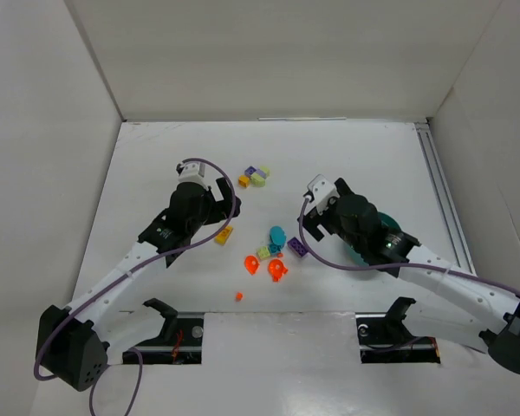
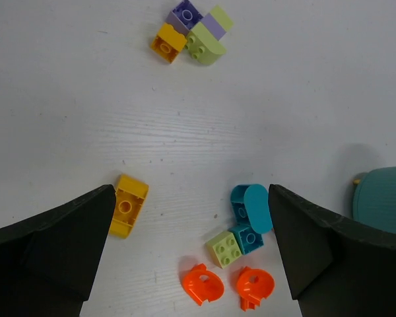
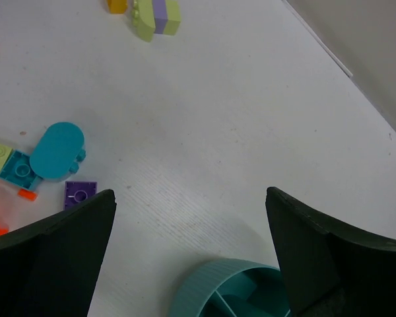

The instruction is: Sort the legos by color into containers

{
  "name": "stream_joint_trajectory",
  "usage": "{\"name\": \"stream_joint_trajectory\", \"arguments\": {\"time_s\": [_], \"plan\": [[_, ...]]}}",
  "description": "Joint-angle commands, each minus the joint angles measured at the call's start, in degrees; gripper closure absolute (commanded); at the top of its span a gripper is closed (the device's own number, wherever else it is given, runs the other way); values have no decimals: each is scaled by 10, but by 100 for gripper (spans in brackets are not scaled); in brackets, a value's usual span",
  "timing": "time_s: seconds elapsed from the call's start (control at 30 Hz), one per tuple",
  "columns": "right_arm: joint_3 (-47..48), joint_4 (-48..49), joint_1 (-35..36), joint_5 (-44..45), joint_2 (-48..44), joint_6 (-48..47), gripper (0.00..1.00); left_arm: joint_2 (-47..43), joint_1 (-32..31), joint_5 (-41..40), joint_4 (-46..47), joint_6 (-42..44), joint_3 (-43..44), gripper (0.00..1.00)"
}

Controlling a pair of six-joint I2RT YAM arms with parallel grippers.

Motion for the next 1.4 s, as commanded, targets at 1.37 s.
{"name": "stream_joint_trajectory", "arguments": {"time_s": [1.37], "plan": [[209, -3, 81, 56, 450, 369, 34, -42, -8, -30, -4, -47, -44, 0]]}}
